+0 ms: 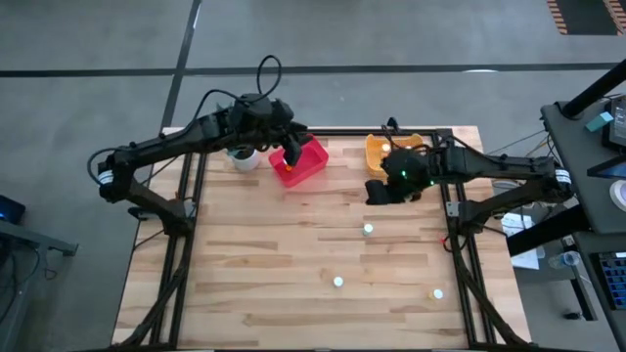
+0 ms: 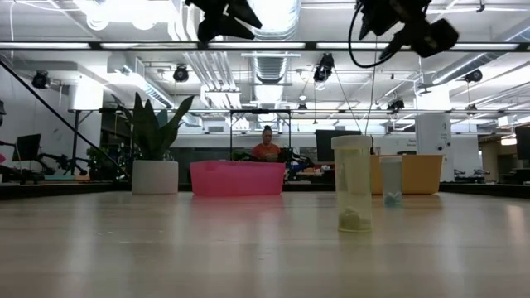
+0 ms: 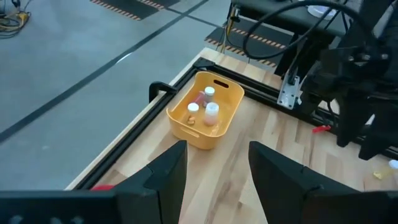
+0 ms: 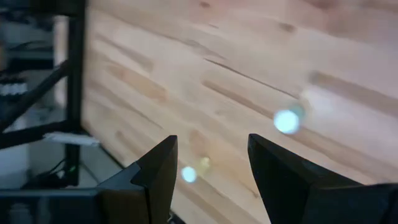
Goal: Pick and place medicine bottles into bin by pill shape (circle, oval)
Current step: Put the green tablet bottle into the pink bin
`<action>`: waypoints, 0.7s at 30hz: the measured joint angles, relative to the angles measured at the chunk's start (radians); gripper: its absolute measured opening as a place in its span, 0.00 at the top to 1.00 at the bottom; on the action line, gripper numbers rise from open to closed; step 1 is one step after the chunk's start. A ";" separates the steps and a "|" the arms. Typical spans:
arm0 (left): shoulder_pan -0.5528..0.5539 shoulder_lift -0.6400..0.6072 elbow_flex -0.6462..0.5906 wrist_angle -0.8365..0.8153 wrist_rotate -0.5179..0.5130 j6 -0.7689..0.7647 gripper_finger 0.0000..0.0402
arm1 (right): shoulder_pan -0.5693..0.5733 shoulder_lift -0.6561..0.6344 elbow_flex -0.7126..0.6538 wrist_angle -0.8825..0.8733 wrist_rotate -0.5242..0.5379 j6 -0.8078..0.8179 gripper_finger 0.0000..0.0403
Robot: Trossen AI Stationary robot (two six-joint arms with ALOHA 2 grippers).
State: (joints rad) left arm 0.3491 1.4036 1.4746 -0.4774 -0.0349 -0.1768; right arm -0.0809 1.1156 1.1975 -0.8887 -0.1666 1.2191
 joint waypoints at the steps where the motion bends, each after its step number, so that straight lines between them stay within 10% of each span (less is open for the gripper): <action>1: -0.001 0.000 0.000 0.000 0.000 0.000 0.61 | 0.020 0.000 0.002 -0.018 0.022 0.025 0.54; 21: -0.003 -0.038 -0.008 -0.004 0.000 0.035 0.61 | 0.136 0.427 0.083 -0.214 0.098 0.001 0.54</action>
State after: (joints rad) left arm 0.3466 1.3657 1.4666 -0.4817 -0.0353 -0.1413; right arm 0.0547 1.5428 1.2808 -1.1030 -0.0687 1.2199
